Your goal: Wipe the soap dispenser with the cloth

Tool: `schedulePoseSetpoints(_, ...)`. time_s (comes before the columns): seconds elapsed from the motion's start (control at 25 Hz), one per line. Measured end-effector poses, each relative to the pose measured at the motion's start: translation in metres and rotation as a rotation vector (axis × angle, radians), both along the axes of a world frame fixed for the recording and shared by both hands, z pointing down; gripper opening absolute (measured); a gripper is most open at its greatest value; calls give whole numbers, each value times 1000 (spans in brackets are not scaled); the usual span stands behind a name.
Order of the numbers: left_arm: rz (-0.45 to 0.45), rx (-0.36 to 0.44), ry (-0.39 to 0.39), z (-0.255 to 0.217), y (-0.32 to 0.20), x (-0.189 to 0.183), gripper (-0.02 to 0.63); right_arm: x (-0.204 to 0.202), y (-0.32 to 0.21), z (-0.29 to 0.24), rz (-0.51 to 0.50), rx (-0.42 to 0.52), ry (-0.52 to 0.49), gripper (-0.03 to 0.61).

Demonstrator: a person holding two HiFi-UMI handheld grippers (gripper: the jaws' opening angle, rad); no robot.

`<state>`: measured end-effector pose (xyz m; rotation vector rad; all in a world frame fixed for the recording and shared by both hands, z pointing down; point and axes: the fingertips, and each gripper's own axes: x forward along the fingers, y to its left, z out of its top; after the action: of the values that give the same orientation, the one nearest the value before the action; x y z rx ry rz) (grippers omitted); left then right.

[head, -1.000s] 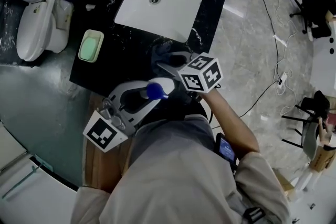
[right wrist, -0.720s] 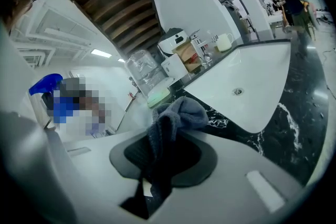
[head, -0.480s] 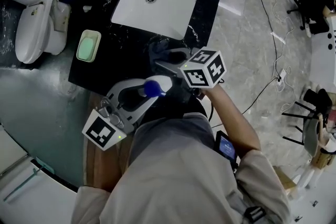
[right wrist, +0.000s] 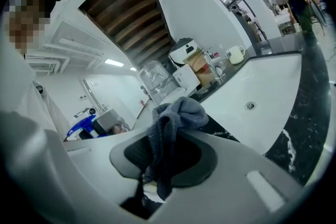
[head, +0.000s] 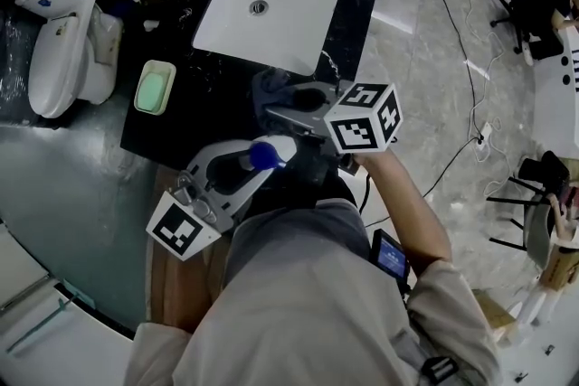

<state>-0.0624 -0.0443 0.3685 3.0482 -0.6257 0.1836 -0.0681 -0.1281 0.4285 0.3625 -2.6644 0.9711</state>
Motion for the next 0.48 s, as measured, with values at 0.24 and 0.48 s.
schedulePoseSetpoints(0.24,7,11,-8,1,0,1,83,-1,-2,-35,18,4,-112,72)
schedulePoseSetpoints(0.48,5,25,-7,-1,1,2,83,3,0,-63,28,-6,-207,72)
